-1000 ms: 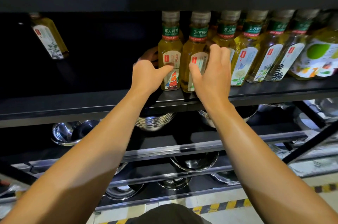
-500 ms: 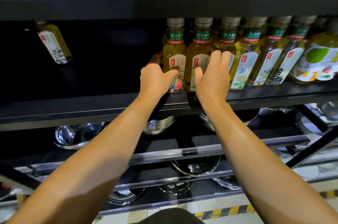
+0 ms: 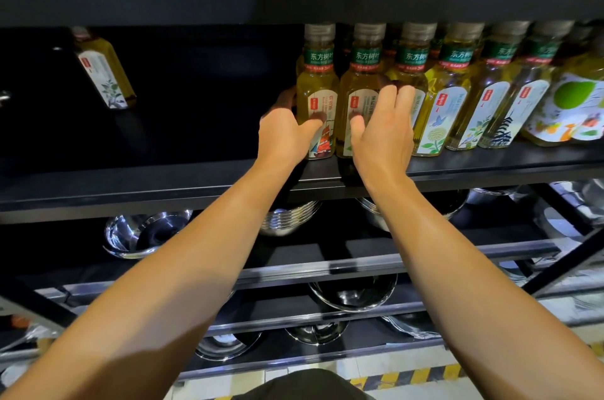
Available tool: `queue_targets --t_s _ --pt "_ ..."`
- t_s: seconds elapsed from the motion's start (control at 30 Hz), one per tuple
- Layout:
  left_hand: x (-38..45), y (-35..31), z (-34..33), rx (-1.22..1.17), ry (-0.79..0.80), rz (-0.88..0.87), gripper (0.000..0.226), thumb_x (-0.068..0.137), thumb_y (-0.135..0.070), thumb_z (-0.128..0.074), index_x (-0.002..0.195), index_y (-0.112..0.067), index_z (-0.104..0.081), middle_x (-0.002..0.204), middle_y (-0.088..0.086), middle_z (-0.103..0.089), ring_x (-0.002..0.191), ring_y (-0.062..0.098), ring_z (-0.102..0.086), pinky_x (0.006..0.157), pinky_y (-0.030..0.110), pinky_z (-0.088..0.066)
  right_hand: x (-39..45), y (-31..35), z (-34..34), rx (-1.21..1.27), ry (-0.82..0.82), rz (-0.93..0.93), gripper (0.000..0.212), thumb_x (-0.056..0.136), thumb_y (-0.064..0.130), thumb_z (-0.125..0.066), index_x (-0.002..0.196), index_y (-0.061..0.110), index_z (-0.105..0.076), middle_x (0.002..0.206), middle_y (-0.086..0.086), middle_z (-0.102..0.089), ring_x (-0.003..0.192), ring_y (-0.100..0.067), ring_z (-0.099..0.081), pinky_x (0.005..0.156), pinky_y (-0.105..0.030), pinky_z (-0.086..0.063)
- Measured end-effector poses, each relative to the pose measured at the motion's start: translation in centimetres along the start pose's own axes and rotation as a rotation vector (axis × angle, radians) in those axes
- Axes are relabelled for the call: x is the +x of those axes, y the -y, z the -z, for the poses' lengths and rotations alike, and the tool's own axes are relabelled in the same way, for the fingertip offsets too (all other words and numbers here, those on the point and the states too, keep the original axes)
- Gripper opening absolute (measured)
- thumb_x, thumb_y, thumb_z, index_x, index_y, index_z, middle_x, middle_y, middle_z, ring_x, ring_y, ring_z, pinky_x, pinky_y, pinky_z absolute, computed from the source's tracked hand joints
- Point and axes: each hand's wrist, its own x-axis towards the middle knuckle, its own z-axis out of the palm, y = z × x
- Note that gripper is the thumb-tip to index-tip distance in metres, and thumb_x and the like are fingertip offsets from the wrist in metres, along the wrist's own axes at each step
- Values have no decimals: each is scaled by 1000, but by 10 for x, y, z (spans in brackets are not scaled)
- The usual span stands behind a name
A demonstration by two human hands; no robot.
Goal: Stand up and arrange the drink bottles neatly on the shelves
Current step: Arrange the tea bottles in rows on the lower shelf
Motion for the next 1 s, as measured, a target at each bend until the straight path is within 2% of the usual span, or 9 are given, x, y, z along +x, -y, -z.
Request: queue_targets --t_s 0.27,0.4,0.53,0.57,0.63,0.7,0.83,0.93,1.0 --pt "-1 1 4 2 23 -39 46 89 -37 -69 126 -12 -57 115 6 -68 100 19 -66 79 32 -57 -4 -1 -5 20 -4 19 36 89 19 -63 118 8 -45 131 -11 -41 108 -29 -51 69 -35 -44" --pt "-3 10 12 -22 35 -81 60 87 -40 -70 139 -17 -50 114 -1 -66 93 11 -63 68 19 -48 -6 3 -3 65 -14 51 44 87 24 -65 123 7 -46 134 -12 -41 115 -30 -47 81 -38 -48" --pt "-7 25 35 9 -4 -48 60 89 -44 -66 138 -12 -52 92 -9 -58 71 0 -51 64 17 -44 -16 23 -4 163 -47 191 47 85 30 -65 125 8 -50 129 -11 -46 112 -28 -44 90 -36 -40" --pt "-8 32 43 4 -13 -53 59 89 -43 -66 139 -14 -51 96 -10 -59 75 -2 -53 70 17 -44 -21 31 -5 194 -52 237 48 85 29 -65 126 9 -52 129 -11 -47 112 -28 -44 92 -36 -39" --pt "-8 50 65 -24 -33 -63 59 90 -39 -66 143 -18 -49 122 -6 -62 102 4 -59 89 20 -45 -35 48 -13 256 -21 311 50 84 28 -66 129 11 -53 131 -8 -47 114 -27 -44 95 -35 -38" --pt "-4 70 90 -13 -76 -44 59 90 -36 -65 144 -20 -47 138 -3 -56 122 13 -54 101 24 -42 -48 68 -24 276 61 371 52 85 30 -66 133 14 -52 134 -5 -46 117 -25 -43 98 -35 -40" --pt "9 112 138 83 -161 22 61 91 -40 -64 145 -19 -46 144 3 -52 132 20 -48 105 26 -38 -64 108 -52 146 277 433 61 89 44 -59 143 20 -43 143 -2 -42 124 -26 -41 102 -40 -42" --pt "20 145 170 137 -178 71 63 91 -41 -64 146 -19 -44 146 8 -49 133 24 -46 103 27 -37 -67 133 -71 38 412 410 66 92 53 -51 150 25 -33 156 2 -30 134 -30 -36 106 -41 -37" --pt "32 165 190 136 -193 90 65 90 -41 -66 146 -17 -44 146 9 -49 133 26 -46 107 32 -39 -66 147 -83 -7 452 394 68 93 55 -49 151 26 -31 160 6 -22 141 -29 -31 106 -42 -39"
